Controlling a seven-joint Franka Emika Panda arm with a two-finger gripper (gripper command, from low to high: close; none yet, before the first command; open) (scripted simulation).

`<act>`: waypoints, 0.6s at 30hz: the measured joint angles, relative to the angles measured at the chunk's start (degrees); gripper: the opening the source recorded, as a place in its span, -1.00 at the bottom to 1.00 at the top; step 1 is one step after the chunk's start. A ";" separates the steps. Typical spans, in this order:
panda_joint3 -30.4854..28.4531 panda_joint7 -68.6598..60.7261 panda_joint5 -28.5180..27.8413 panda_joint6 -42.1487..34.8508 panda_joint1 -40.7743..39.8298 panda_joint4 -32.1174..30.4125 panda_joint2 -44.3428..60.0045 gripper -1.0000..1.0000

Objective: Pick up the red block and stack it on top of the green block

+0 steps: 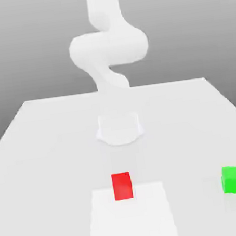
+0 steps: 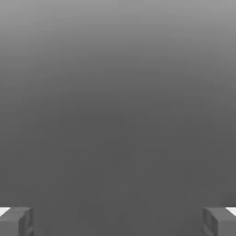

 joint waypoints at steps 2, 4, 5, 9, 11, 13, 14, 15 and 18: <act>-0.12 -0.45 -0.27 2.76 -0.01 -3.69 3.33 0.00; -0.29 -0.90 -0.51 5.46 -0.03 -7.32 6.59 0.00; -0.39 -1.14 -0.62 6.80 -0.04 -9.13 8.21 0.00; -0.92 -2.18 -0.97 12.17 -0.07 -16.52 14.76 0.00; -1.24 -2.78 -1.09 14.96 -0.08 -20.39 18.19 0.00; -1.57 -3.46 -1.13 17.89 -0.10 -24.43 21.86 0.00; -1.78 -3.85 -1.13 19.46 -0.08 -26.55 23.84 0.00; -2.01 -4.28 -1.10 21.21 -0.04 -28.65 26.08 0.00; -2.49 -5.77 -0.34 29.81 0.21 -32.24 37.30 0.00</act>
